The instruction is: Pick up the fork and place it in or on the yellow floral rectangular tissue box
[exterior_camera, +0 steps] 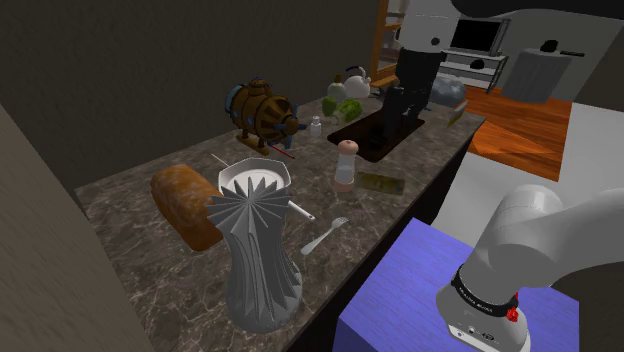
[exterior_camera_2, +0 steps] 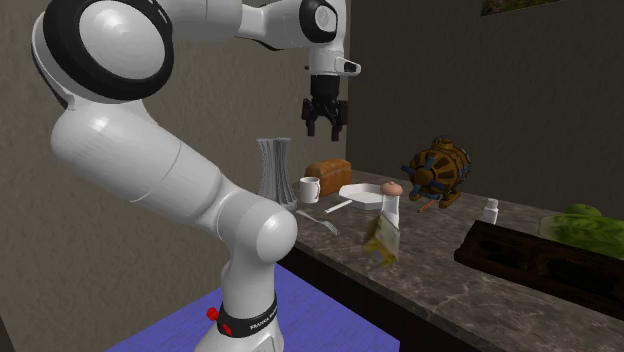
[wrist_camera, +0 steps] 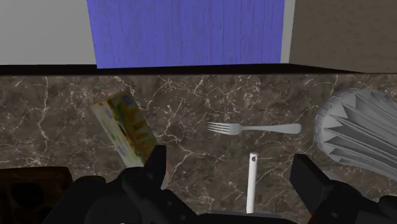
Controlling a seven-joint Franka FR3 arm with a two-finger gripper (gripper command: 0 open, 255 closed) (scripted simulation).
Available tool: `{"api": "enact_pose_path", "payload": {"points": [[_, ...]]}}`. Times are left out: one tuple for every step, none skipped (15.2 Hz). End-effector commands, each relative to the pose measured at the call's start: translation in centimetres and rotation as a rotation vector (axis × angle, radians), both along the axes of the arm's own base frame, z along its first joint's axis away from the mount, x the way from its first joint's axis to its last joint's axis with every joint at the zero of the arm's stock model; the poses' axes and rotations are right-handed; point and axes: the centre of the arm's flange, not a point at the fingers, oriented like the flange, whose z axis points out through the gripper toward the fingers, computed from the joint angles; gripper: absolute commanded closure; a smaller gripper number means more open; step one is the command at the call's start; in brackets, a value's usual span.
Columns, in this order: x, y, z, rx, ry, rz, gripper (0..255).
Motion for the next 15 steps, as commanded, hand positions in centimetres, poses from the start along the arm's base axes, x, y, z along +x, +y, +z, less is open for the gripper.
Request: {"api": "enact_pose_path", "payload": {"points": [[0.0,0.0,0.0,0.0,0.0,0.0,0],[0.1,0.6,-1.1,0.004,0.006,-0.061,0],[0.3,1.2,-2.3,0.007,0.012,-0.122,0],[0.5,1.8,-3.4,0.011,0.018,-0.183,0],[0.7,2.4,-4.6,0.014,0.024,-0.244,0],[0.9,2.9,-5.7,0.018,0.03,-0.305,0],[1.2,3.5,-6.9,0.021,0.036,-0.366,0],[1.5,4.1,-8.0,0.025,0.042,-0.427,0],[1.8,4.6,-9.1,0.028,0.048,-0.488,0],[2.1,5.1,-10.3,0.032,0.053,-0.549,0],[2.5,5.6,-11.4,0.035,0.059,-0.61,0],[2.9,6.1,-12.6,0.039,0.065,-0.671,0],[3.3,6.5,-13.7,0.042,0.071,-0.732,0],[3.7,7.0,-14.9,0.046,0.077,-0.794,0],[4.2,7.4,-16.0,0.049,0.083,-0.855,0]]}}
